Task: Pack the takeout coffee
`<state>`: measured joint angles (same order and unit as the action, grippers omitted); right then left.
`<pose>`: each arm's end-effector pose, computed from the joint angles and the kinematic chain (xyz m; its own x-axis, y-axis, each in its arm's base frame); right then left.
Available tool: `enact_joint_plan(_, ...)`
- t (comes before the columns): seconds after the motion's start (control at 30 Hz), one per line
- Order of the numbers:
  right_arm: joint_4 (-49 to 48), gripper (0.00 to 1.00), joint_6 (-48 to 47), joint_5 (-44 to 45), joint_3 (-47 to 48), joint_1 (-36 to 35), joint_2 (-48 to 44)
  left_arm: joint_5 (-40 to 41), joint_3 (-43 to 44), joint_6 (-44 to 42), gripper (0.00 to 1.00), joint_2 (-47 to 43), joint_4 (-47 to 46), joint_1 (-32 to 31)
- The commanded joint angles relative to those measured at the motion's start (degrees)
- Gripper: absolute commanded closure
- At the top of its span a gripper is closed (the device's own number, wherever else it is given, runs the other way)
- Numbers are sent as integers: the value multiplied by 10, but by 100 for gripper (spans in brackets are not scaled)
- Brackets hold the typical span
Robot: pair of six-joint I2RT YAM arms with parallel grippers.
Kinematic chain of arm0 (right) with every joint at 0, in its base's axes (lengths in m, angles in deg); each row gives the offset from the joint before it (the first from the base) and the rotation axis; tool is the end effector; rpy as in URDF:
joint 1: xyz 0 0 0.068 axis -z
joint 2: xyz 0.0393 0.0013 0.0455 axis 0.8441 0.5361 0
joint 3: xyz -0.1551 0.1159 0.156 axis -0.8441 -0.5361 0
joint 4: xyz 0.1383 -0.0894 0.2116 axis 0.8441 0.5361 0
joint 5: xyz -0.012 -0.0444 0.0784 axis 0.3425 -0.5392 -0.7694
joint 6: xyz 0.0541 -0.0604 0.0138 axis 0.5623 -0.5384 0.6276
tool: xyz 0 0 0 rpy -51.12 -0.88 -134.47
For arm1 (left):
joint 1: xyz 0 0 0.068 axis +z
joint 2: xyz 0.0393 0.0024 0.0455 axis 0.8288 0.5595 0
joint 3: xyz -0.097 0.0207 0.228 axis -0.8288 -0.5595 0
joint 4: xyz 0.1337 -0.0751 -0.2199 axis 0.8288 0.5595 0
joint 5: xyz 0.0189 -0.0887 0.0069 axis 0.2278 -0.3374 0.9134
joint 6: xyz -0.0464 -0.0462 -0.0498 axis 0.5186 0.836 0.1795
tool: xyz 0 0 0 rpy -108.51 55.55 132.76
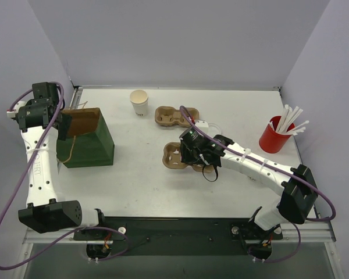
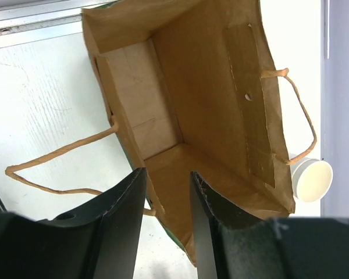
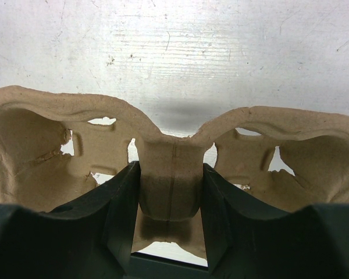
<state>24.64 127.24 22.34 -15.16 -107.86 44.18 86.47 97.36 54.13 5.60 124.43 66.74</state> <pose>0.2414 0.2679 0.2301 -0.7828 0.1395 -0.6064 -0.1537 0.9010 0.4056 0.2540 0.0762 0.3741 0.0032 -0.8535 -0.5211 -0.9048 0.2195 -0.3650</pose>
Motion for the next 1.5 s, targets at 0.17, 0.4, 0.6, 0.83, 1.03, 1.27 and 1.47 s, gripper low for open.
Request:
enact_joint_plan(0.17, -7, 62, 3, 6, -4, 3, -20, 14, 43, 104, 54, -5, 91, 4)
enact_joint_plan(0.4, -13, 63, 5, 1, -10, 3, -22, 14, 1, 113, 54, -27, 92, 4)
enact_joint_plan(0.6, -15, 63, 6, 2, -22, 3, -29, 15, -22, 122, 54, -28, 91, 4)
enact_joint_plan(0.83, -15, 63, 6, 4, -30, 2, -38, 20, -56, 137, 54, -30, 80, 4)
enact_joint_plan(1.03, -15, 63, 6, 7, -40, 2, -41, 22, -60, 125, 54, -21, 64, 9)
enact_joint_plan(1.27, -13, 63, 4, 11, -41, 4, -49, 20, -66, 81, 91, -14, 39, 10)
enact_joint_plan(1.47, -3, 62, -6, 10, -28, 4, -66, 20, -53, -73, 100, -10, -14, 7)
